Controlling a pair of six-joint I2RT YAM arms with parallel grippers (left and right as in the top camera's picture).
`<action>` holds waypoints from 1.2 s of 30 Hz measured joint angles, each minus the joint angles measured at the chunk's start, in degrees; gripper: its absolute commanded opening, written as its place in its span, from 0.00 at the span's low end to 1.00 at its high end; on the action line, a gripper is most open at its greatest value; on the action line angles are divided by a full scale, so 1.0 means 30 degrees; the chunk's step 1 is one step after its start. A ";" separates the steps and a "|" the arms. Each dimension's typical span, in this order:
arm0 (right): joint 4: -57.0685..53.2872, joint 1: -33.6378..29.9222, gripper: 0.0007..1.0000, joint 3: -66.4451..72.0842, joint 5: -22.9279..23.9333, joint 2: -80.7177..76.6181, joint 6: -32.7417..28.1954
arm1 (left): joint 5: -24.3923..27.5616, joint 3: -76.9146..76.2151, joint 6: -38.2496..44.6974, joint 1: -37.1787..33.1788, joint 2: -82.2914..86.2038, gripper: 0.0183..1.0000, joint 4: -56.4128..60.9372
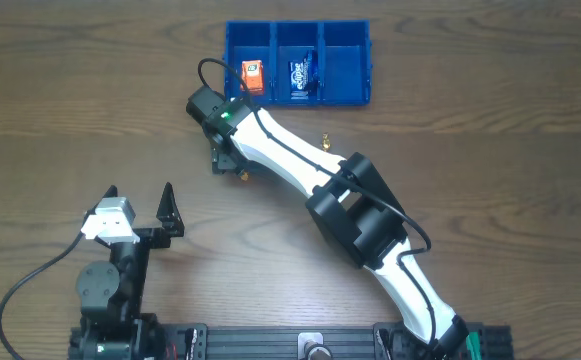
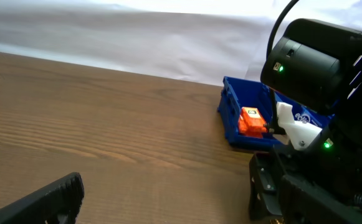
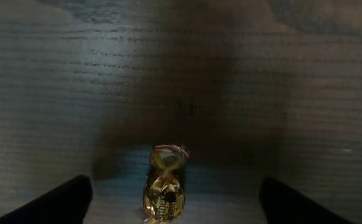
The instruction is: Sort Candies Into Trays
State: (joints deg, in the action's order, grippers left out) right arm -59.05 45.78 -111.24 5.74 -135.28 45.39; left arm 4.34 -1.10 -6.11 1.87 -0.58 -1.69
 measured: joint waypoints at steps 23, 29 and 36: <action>0.0131 0.0007 0.58 0.0000 0.0007 -0.0087 0.0153 | 0.0000 0.0000 0.0000 0.0000 0.0000 1.00 0.0000; 0.0138 0.0007 0.55 0.0000 -0.0007 -0.0117 0.0160 | 0.0000 0.0000 0.0000 0.0000 0.0000 1.00 0.0000; 0.0364 0.0015 0.42 0.0000 -0.0335 -0.0364 0.0175 | 0.0000 0.0000 0.0000 0.0000 0.0000 1.00 0.0000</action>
State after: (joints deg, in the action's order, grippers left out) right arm -57.95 45.82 -111.24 4.73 -136.38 45.91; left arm 4.34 -1.10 -6.11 1.87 -0.58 -1.69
